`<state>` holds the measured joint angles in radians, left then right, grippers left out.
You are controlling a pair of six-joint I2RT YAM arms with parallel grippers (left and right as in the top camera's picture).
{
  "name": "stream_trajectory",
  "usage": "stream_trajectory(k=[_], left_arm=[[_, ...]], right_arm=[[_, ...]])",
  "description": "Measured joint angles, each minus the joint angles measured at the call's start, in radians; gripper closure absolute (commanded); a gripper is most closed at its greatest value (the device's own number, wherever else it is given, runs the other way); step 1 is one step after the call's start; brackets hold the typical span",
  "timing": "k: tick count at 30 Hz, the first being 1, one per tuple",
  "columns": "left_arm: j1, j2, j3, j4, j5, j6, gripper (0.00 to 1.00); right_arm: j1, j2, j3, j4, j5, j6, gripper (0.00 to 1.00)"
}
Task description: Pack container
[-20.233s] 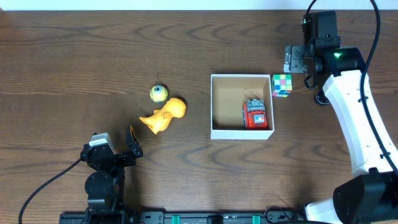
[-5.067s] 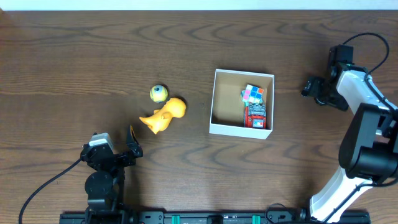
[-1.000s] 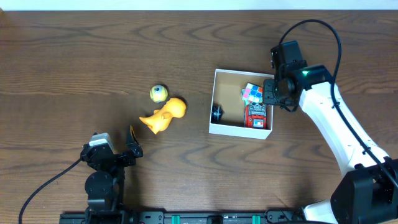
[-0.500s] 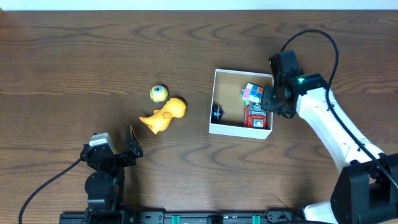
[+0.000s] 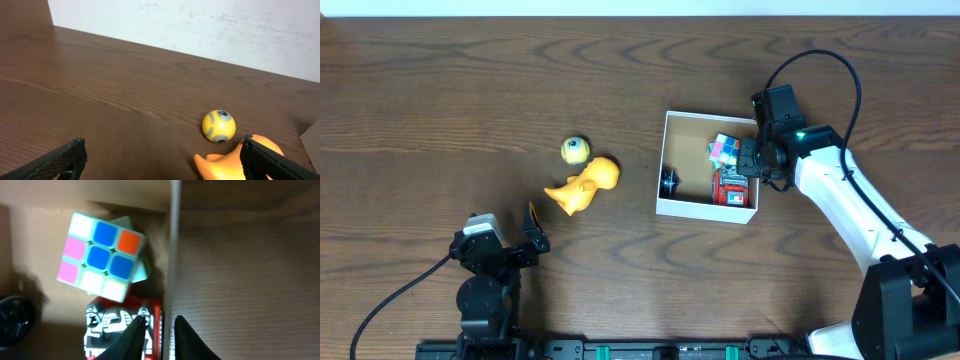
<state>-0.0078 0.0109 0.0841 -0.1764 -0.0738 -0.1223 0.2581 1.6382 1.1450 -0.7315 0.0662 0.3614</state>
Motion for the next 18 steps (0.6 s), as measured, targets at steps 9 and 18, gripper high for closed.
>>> stream_trajectory(k=[9, 18], left_arm=[[0.0, 0.0, 0.0, 0.0, 0.0, 0.0, 0.02], [0.0, 0.0, 0.0, 0.0, 0.0, 0.0, 0.02]], right_arm=[[-0.001, 0.0, 0.0, 0.041, -0.072, -0.063, 0.76], [-0.001, 0.0, 0.0, 0.069, -0.119, -0.098, 0.72]])
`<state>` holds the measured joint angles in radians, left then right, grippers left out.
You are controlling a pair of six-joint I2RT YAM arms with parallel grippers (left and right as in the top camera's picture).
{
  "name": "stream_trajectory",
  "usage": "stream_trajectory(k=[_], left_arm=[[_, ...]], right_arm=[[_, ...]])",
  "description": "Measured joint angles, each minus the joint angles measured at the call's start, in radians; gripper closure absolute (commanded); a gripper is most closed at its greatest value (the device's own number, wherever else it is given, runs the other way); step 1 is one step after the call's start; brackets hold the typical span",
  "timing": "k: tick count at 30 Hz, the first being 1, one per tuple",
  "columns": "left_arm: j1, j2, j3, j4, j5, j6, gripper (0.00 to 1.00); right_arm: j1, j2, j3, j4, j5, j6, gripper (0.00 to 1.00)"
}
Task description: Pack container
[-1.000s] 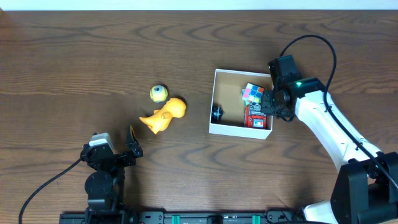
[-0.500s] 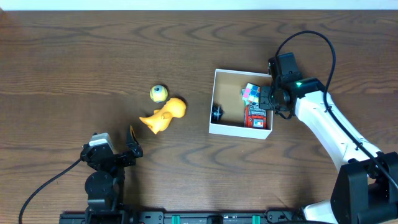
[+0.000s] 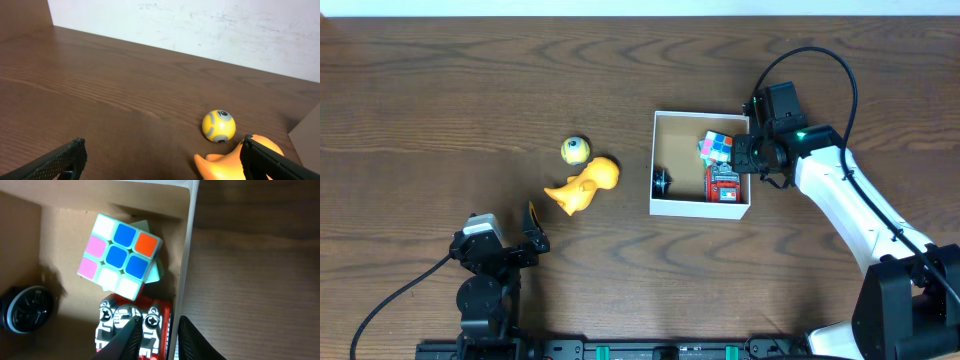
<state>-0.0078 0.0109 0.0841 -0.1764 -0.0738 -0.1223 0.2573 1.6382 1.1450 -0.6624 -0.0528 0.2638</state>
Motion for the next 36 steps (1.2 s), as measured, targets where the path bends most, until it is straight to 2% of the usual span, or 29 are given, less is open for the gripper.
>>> stream_trajectory(k=[4, 12, 18, 21, 23, 24, 36], left_arm=[[0.0, 0.0, 0.0, 0.0, 0.0, 0.0, 0.02], [0.0, 0.0, 0.0, 0.0, 0.0, 0.0, 0.02], [0.0, 0.0, 0.0, 0.0, 0.0, 0.0, 0.02], [0.0, 0.0, 0.0, 0.0, 0.0, 0.0, 0.02], [0.0, 0.0, 0.0, 0.0, 0.0, 0.0, 0.02], [0.0, 0.0, 0.0, 0.0, 0.0, 0.0, 0.02], [0.0, 0.0, 0.0, 0.0, 0.0, 0.0, 0.02]], right_arm=[[0.0, 0.0, 0.0, 0.026, -0.029, -0.035, 0.69], [0.0, 0.0, 0.0, 0.08, -0.055, -0.089, 0.54], [-0.009, 0.0, 0.027, 0.081, -0.046, -0.135, 0.5], [-0.034, 0.0, 0.08, 0.046, -0.008, -0.149, 0.38], [-0.057, 0.0, 0.11, 0.025, 0.027, -0.15, 0.16], [-0.072, 0.0, 0.123, 0.013, 0.049, -0.158, 0.01], [-0.229, 0.0, 0.136, -0.074, 0.193, -0.164, 0.01]])
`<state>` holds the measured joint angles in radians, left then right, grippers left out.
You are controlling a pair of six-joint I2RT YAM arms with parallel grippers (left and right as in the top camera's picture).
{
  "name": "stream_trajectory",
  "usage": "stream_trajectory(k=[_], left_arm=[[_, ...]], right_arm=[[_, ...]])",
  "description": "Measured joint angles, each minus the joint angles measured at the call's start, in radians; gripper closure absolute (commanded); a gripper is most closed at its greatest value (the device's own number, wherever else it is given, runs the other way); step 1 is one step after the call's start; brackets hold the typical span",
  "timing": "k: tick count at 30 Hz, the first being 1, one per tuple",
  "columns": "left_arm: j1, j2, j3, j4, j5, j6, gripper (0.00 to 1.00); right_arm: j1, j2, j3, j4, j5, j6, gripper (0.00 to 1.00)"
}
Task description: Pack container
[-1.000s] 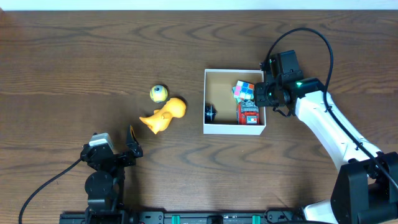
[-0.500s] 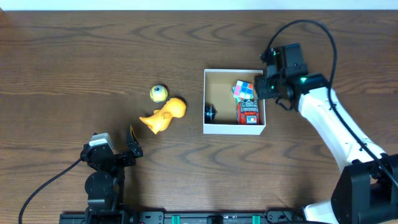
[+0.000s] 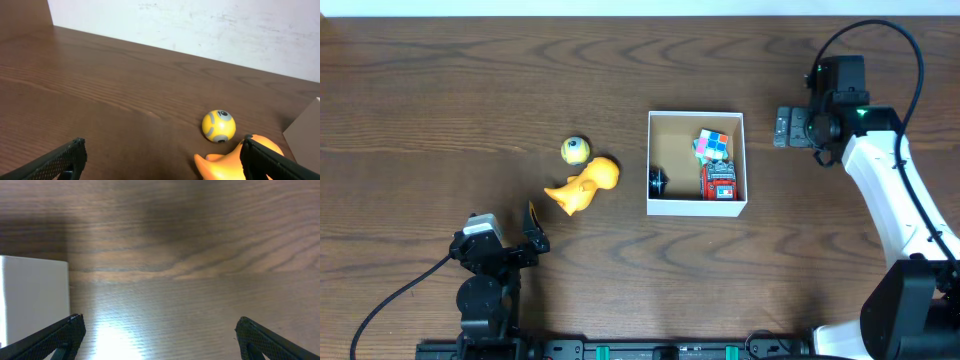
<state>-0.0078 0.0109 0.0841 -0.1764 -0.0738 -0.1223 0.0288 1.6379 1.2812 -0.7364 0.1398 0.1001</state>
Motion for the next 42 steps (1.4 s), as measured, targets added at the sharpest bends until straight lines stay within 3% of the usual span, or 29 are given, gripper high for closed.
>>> stream_trajectory(k=[15, 24, 29, 37, 42], left_arm=[[0.0, 0.0, 0.0, 0.002, 0.009, 0.0, 0.02], [0.0, 0.071, 0.003, 0.0, 0.223, -0.001, 0.02], [0.0, 0.294, 0.131, -0.084, 0.277, -0.004, 0.02], [0.0, 0.82, 0.709, -0.483, 0.3, -0.005, 0.02], [-0.002, 1.128, 0.911, -0.638, 0.329, -0.005, 0.02]], right_arm=[[-0.003, 0.0, 0.0, -0.001, 0.011, 0.0, 0.01], [-0.003, 0.0, 0.0, -0.001, 0.011, 0.0, 0.01], [-0.003, 0.0, 0.0, -0.002, 0.011, 0.0, 0.01], [-0.003, 0.0, 0.001, -0.003, 0.012, 0.0, 0.01], [-0.003, 0.0, 0.001, -0.003, 0.012, 0.0, 0.01]])
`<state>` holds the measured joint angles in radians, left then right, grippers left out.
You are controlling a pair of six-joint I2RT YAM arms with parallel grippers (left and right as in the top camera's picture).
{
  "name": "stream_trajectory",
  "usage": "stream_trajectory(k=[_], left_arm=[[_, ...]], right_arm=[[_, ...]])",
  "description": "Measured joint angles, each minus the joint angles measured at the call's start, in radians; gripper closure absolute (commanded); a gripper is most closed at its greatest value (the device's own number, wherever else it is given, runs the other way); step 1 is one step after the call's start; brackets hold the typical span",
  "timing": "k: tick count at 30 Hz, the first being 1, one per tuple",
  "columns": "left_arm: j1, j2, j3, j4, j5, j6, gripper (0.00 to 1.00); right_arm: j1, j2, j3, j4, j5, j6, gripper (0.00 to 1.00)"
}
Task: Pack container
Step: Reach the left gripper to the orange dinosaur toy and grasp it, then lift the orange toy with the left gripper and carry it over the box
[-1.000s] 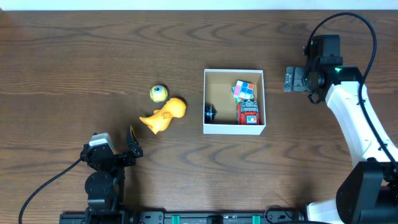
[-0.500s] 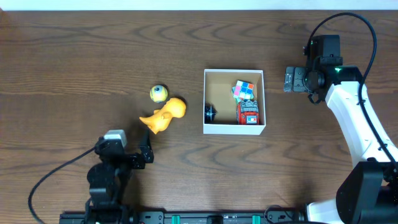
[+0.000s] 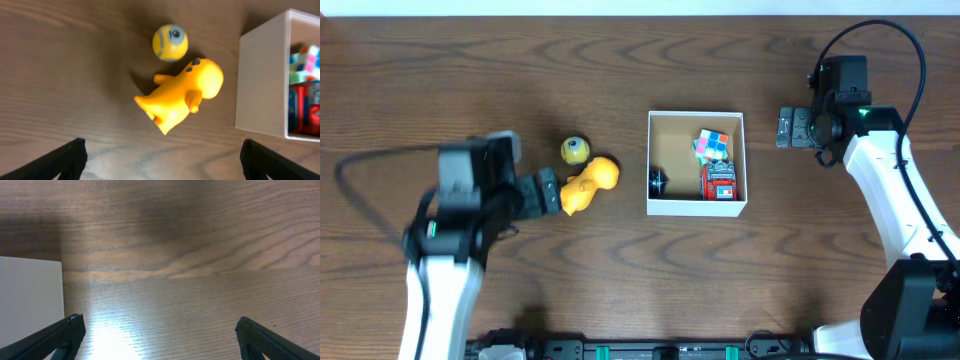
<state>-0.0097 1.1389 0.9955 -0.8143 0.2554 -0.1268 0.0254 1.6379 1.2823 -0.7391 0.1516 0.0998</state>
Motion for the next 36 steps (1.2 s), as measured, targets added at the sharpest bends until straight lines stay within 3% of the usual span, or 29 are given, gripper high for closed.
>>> stream_trajectory(k=[7, 12, 21, 28, 33, 34, 36], left_arm=[[-0.027, 0.265, 0.015, 0.008, 0.132, 0.0, 0.02], [-0.119, 0.312, 0.015, 0.073, 0.156, 0.037, 0.02], [-0.359, 0.312, 0.015, 0.134, -0.138, 0.142, 0.02], [-0.384, 0.315, 0.015, 0.169, -0.299, 0.185, 0.01], [-0.384, 0.38, 0.015, 0.21, -0.336, 0.206, 0.07], [-0.384, 0.401, 0.015, 0.218, -0.339, 0.206, 0.17], [-0.384, 0.44, 0.015, 0.224, -0.343, 0.202, 0.48]], right_arm=[[0.0, 0.0, 0.0, 0.0, 0.0, 0.0, 0.01], [0.0, 0.0, 0.0, 0.0, 0.0, 0.0, 0.01], [0.0, 0.0, 0.0, 0.0, 0.0, 0.0, 0.01], [0.0, 0.0, 0.0, 0.0, 0.0, 0.0, 0.01], [0.0, 0.0, 0.0, 0.0, 0.0, 0.0, 0.01], [0.0, 0.0, 0.0, 0.0, 0.0, 0.0, 0.01], [0.0, 0.0, 0.0, 0.0, 0.0, 0.0, 0.01]])
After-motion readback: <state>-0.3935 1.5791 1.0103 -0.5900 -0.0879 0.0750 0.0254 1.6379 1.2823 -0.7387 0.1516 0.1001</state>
